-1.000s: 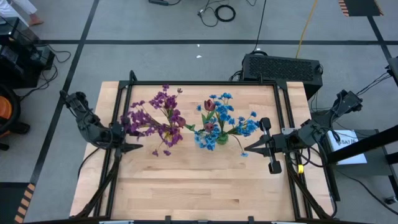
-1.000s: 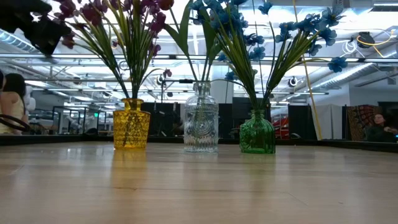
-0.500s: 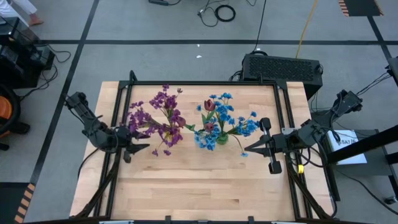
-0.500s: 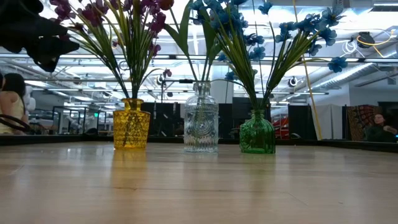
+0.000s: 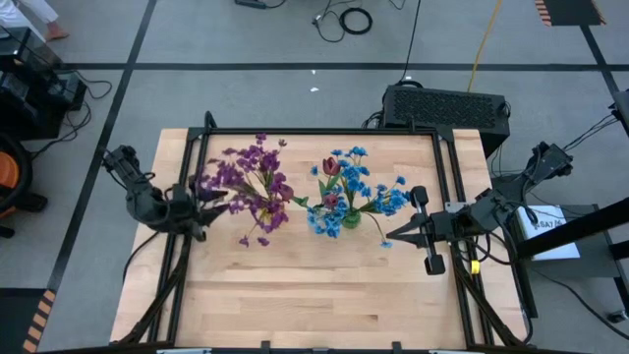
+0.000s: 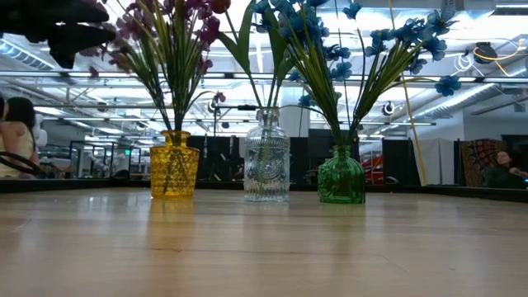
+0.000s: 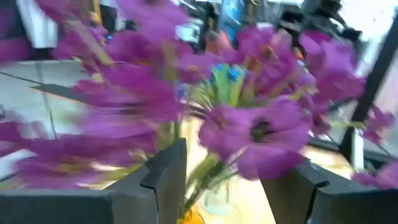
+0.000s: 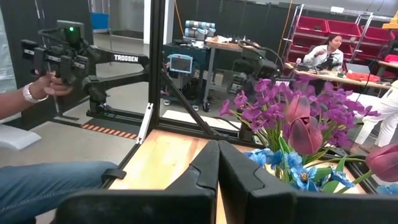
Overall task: Sort flowers into vase by color
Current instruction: Put the purple flowers into the yellow vase, then return to Home Position
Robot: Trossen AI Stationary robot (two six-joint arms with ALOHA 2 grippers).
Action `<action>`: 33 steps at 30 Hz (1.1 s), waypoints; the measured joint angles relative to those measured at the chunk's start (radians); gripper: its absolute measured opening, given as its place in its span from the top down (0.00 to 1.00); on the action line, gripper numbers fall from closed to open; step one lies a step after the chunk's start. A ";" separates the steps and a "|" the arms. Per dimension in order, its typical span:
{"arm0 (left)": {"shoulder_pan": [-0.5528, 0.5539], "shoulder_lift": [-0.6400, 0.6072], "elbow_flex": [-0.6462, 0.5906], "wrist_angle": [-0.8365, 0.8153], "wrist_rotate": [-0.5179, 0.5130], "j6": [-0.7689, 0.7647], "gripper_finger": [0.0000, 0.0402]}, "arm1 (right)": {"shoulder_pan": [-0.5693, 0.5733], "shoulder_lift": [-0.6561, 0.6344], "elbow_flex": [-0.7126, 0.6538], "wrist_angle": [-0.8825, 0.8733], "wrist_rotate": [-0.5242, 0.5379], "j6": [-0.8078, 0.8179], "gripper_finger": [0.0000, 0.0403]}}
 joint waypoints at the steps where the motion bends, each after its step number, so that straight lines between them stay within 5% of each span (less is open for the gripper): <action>1: 0.000 0.000 0.010 -0.036 0.018 -0.011 0.52 | 0.000 0.000 0.000 -0.001 -0.001 0.004 1.00; 10: -0.022 0.000 0.010 -0.311 0.073 -0.267 0.52 | 0.000 0.000 0.000 -0.010 -0.024 0.015 1.00; 21: -0.022 0.001 -0.158 -0.143 0.074 -0.287 0.52 | 0.000 0.000 0.000 -0.008 -0.023 0.014 1.00; 33: 0.005 0.015 -0.195 -0.002 0.093 -0.112 0.54 | 0.000 0.000 0.000 -0.007 -0.023 0.006 1.00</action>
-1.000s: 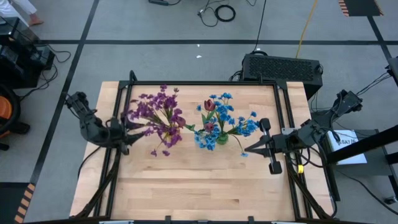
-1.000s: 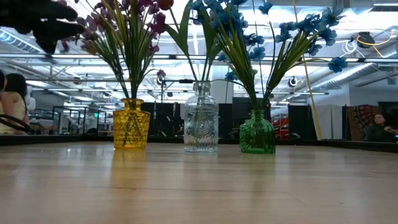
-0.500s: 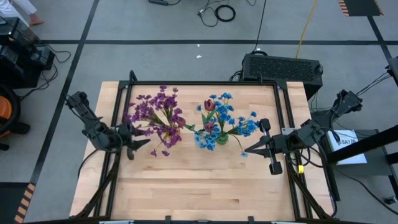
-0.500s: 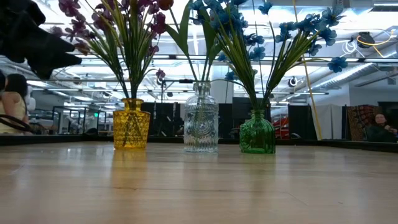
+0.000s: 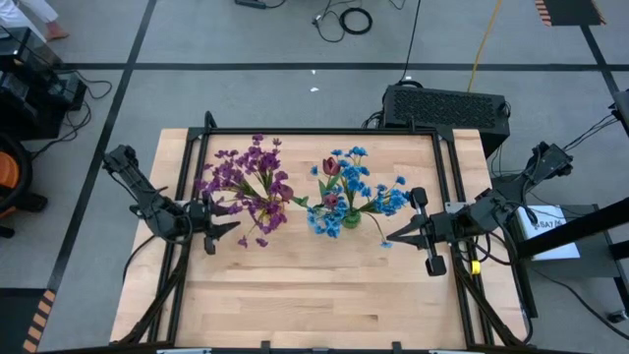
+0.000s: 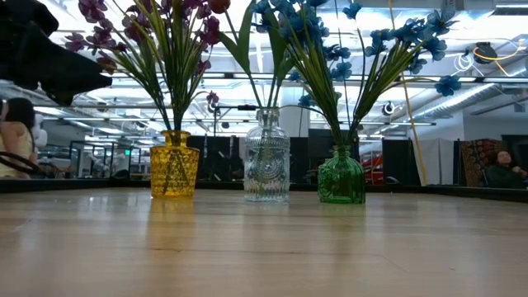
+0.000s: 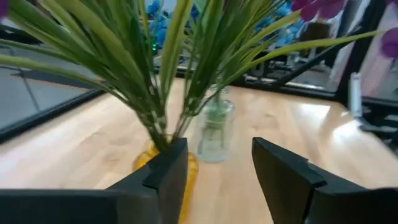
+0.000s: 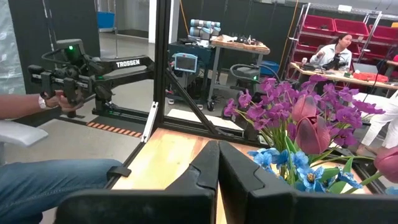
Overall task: Sort flowers into vase by color
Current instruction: Return to Home Position
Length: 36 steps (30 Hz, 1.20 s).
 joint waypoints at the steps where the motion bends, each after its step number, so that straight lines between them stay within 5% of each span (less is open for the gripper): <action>1: 0.010 0.000 0.000 -0.005 0.000 0.011 0.55 | 0.000 0.000 0.000 0.001 0.000 -0.005 1.00; 9: 0.083 0.000 0.000 -0.002 0.015 0.114 0.97 | 0.000 0.000 0.000 0.001 0.000 -0.017 1.00; 15: 0.151 0.000 0.000 0.000 0.105 0.157 0.99 | 0.000 0.000 0.000 -0.001 0.010 -0.062 1.00; 28: 0.406 0.000 0.000 0.061 0.478 0.247 1.00 | 0.000 -0.002 -0.018 -0.061 0.000 -0.020 1.00; 36: 0.496 -0.002 -0.030 0.093 0.565 0.244 1.00 | 0.000 -0.095 -0.125 -0.029 0.000 0.004 1.00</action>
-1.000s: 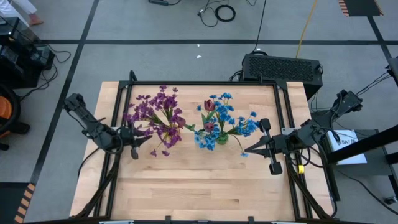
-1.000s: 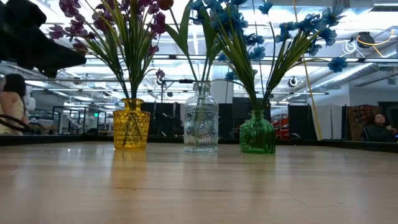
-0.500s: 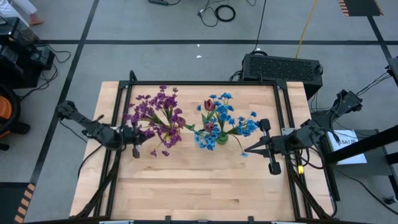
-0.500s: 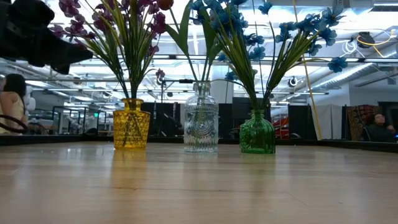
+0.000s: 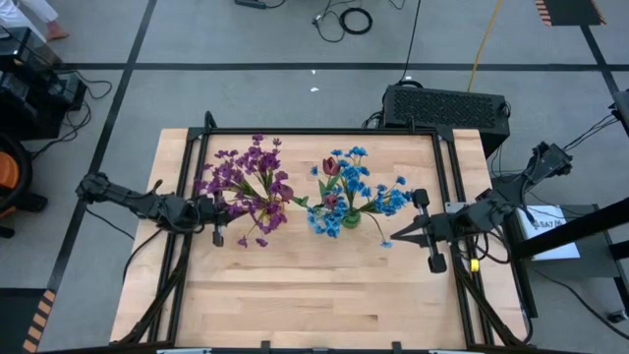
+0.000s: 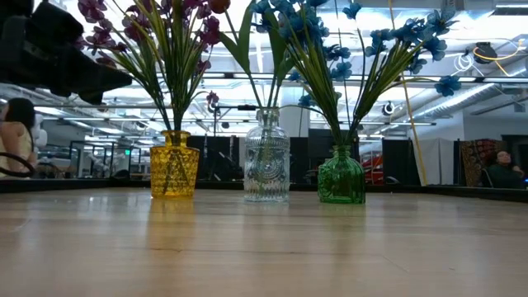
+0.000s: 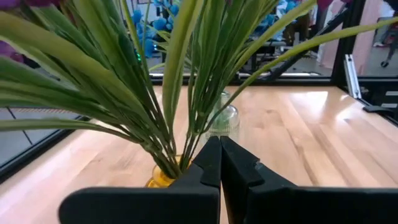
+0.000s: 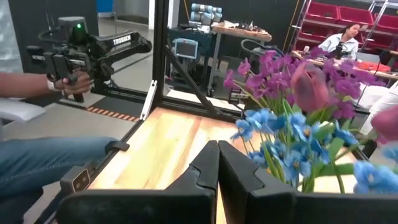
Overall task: Sort flowers into vase by color
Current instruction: Return to Home Position
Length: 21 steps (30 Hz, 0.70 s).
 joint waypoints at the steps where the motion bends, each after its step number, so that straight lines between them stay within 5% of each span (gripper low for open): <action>1: 0.011 0.001 0.000 0.003 0.018 0.001 1.00 | 0.000 -0.019 -0.016 0.000 0.000 0.005 1.00; 21: 0.127 0.000 -0.002 -0.008 0.154 0.075 1.00 | -0.001 -0.527 -0.495 0.164 -0.027 -0.047 1.00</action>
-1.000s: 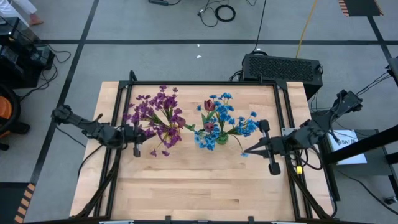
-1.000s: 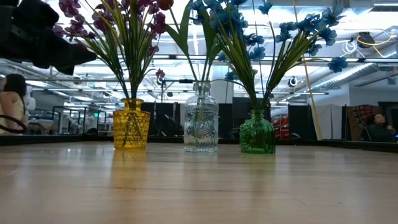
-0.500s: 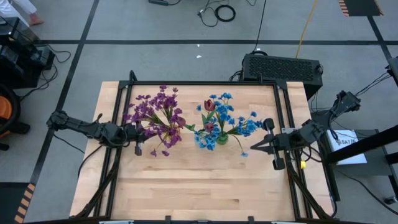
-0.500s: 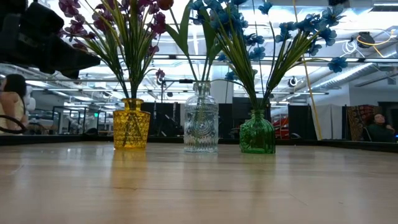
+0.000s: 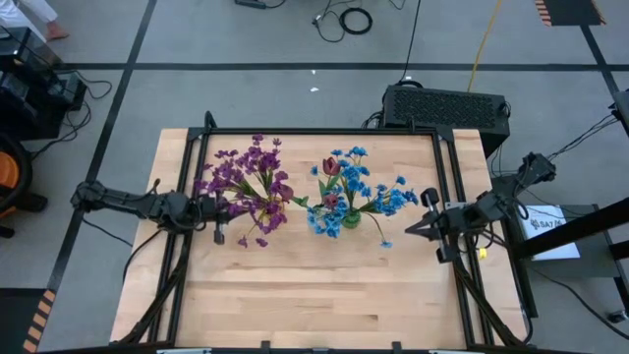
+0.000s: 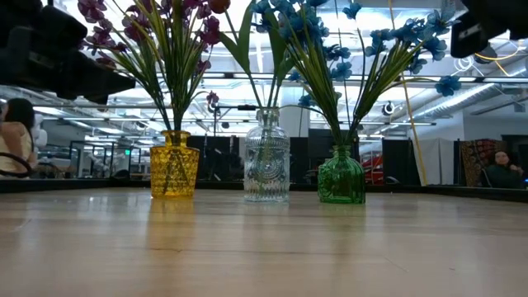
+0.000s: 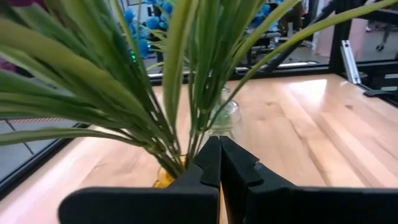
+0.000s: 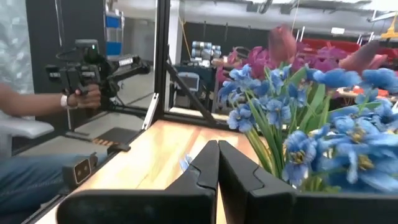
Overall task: Sort flowers into vase by color
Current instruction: Return to Home Position
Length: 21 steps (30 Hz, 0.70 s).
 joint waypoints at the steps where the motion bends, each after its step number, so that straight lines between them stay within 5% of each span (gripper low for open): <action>1: 0.008 0.000 0.000 0.000 0.004 0.002 1.00 | 0.000 -0.021 -0.013 0.001 0.000 -0.002 1.00; 21: 0.139 -0.003 -0.001 0.024 0.208 0.031 1.00 | 0.000 -0.235 -0.196 0.017 -0.002 0.019 1.00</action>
